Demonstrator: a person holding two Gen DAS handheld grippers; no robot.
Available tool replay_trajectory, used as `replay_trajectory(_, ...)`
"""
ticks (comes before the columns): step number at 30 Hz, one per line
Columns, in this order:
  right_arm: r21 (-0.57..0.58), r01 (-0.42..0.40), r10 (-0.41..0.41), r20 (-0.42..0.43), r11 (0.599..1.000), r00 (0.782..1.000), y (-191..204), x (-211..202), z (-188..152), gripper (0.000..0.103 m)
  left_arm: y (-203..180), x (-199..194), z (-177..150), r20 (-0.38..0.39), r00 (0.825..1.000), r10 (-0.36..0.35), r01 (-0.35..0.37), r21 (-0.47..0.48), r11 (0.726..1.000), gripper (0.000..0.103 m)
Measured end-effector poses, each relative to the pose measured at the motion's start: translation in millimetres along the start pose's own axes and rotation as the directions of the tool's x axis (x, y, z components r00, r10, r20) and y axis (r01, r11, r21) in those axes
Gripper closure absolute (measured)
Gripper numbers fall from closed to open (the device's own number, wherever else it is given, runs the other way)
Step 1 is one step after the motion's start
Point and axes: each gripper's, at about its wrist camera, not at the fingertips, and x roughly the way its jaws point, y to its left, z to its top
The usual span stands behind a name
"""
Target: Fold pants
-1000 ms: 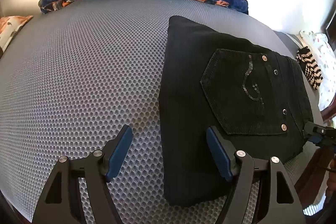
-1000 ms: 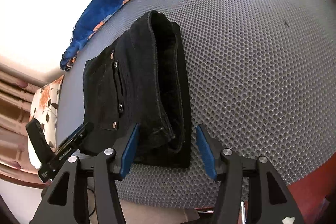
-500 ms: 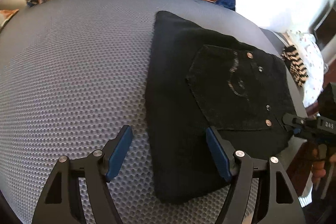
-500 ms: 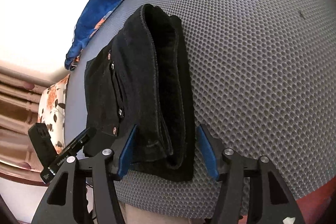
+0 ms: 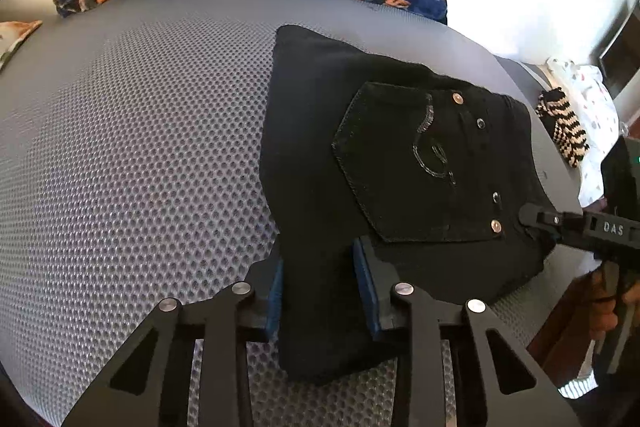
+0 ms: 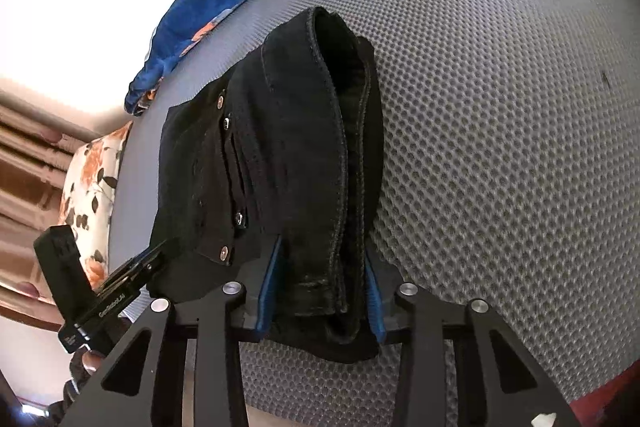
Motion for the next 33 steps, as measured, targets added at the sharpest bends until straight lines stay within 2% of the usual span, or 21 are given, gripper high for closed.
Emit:
replay_trajectory(5,-0.021,0.018,-0.018,0.002,1.000,1.000,7,8,10,0.068,2,0,0,-0.002,1.000,0.005,-0.005,-0.015,1.000,0.069)
replay_trajectory(9,-0.003,-0.017,0.017,-0.018,1.000,1.000,-1,8,16,0.059,13,-3,4,-0.023,0.999,-0.049,0.047,-0.076,0.996,0.067)
replay_trajectory(11,-0.007,-0.040,0.040,-0.022,0.999,0.999,-12,3,23,0.058,17,-6,9,-0.014,0.999,-0.046,0.044,-0.089,0.995,0.065)
replay_trajectory(15,0.001,-0.033,0.033,0.046,0.999,0.998,-17,-9,42,0.058,23,-10,23,0.029,0.999,-0.032,0.035,-0.093,0.995,0.065)
replay_trajectory(17,0.002,-0.025,0.025,0.077,1.000,0.997,-14,-13,55,0.055,26,-8,33,0.039,0.998,-0.049,0.053,-0.110,0.993,0.061)
replay_trajectory(18,-0.007,-0.010,0.011,0.082,1.000,0.997,-13,-13,60,0.052,28,-5,37,0.036,0.998,-0.059,0.063,-0.125,0.990,0.058)
replay_trajectory(20,-0.027,-0.011,0.013,0.066,1.000,0.998,-13,-9,68,0.052,31,2,44,0.011,0.997,-0.082,0.083,-0.140,0.987,0.057)
replay_trajectory(25,-0.049,-0.126,0.124,-0.044,0.991,0.991,-31,5,72,0.052,44,12,51,-0.015,0.990,-0.142,0.137,-0.179,0.974,0.057)
replay_trajectory(28,-0.067,-0.202,0.194,-0.111,0.977,0.975,-38,11,65,0.052,50,20,52,-0.049,0.981,-0.190,0.177,-0.197,0.964,0.057)
replay_trajectory(30,-0.080,-0.266,0.251,-0.157,0.961,0.955,-44,15,63,0.052,52,26,52,-0.066,0.977,-0.203,0.186,-0.207,0.961,0.057)
replay_trajectory(32,-0.080,-0.300,0.284,-0.167,0.951,0.944,-47,16,64,0.052,51,29,54,-0.066,0.972,-0.224,0.207,-0.205,0.957,0.057)
replay_trajectory(33,-0.078,-0.318,0.301,-0.178,0.945,0.937,-49,18,66,0.057,50,30,55,-0.073,0.971,-0.229,0.211,-0.193,0.958,0.057)
